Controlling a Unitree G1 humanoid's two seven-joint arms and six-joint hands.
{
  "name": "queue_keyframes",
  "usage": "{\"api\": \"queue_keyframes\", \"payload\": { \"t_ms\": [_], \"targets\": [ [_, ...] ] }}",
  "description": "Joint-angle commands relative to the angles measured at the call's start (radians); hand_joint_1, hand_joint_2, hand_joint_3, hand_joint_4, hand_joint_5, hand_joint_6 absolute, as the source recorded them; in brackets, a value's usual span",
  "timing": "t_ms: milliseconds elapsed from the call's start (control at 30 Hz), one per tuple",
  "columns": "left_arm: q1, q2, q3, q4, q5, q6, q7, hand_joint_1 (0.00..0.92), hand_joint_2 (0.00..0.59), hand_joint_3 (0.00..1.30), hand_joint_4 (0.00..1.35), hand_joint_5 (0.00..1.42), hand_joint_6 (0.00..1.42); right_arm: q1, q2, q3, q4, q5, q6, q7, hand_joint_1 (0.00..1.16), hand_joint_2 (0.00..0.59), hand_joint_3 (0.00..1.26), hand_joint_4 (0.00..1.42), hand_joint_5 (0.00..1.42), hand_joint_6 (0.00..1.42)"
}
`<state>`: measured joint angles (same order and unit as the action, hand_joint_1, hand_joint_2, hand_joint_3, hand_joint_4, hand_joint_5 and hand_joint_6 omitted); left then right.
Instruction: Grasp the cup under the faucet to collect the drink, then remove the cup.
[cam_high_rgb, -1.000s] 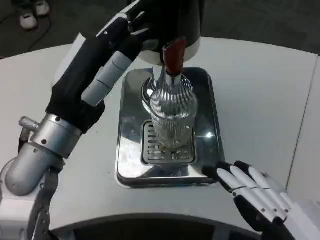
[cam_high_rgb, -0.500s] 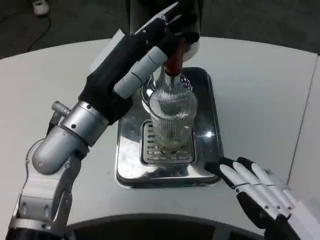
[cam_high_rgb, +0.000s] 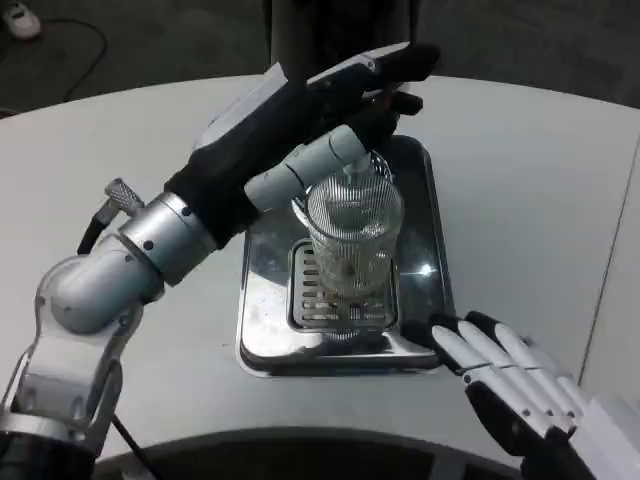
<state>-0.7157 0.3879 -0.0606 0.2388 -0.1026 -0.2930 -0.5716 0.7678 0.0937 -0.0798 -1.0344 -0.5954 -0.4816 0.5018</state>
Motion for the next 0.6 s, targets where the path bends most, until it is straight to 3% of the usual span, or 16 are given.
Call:
{"api": "queue_keyframes", "payload": {
  "t_ms": [33, 300, 467, 500, 600],
  "targets": [
    [0.012, 0.053, -0.066, 0.025, 0.095, -0.054, -0.062, 0.001, 0.087, 0.20, 0.13, 0.20, 0.16, 0.025, 0.038, 0.029, -0.013, -0.024, 0.023, 0.005, 0.56, 0.446, 0.10, 0.05, 0.00, 0.00],
    [0.011, 0.099, -0.085, 0.056, 0.193, -0.147, -0.021, 0.000, 0.088, 0.20, 0.13, 0.20, 0.16, -0.031, 0.033, 0.076, -0.013, -0.065, 0.096, -0.001, 0.59, 0.432, 0.12, 0.07, 0.03, 0.02],
    [0.012, 0.105, -0.084, 0.079, 0.205, -0.168, -0.009, 0.000, 0.094, 0.18, 0.13, 0.20, 0.15, -0.104, 0.017, 0.104, 0.001, -0.094, 0.219, -0.024, 0.68, 0.348, 0.12, 0.12, 0.09, 0.09],
    [0.012, 0.106, -0.083, 0.083, 0.204, -0.168, -0.008, 0.000, 0.096, 0.18, 0.13, 0.20, 0.15, -0.133, 0.013, 0.105, 0.017, -0.103, 0.246, -0.036, 0.74, 0.296, 0.13, 0.14, 0.12, 0.12],
    [0.012, 0.107, -0.080, 0.092, 0.201, -0.169, -0.004, 0.000, 0.110, 0.17, 0.13, 0.20, 0.15, -0.194, -0.013, 0.112, 0.052, -0.136, 0.281, -0.070, 0.83, 0.239, 0.16, 0.17, 0.16, 0.16]
  ]
}}
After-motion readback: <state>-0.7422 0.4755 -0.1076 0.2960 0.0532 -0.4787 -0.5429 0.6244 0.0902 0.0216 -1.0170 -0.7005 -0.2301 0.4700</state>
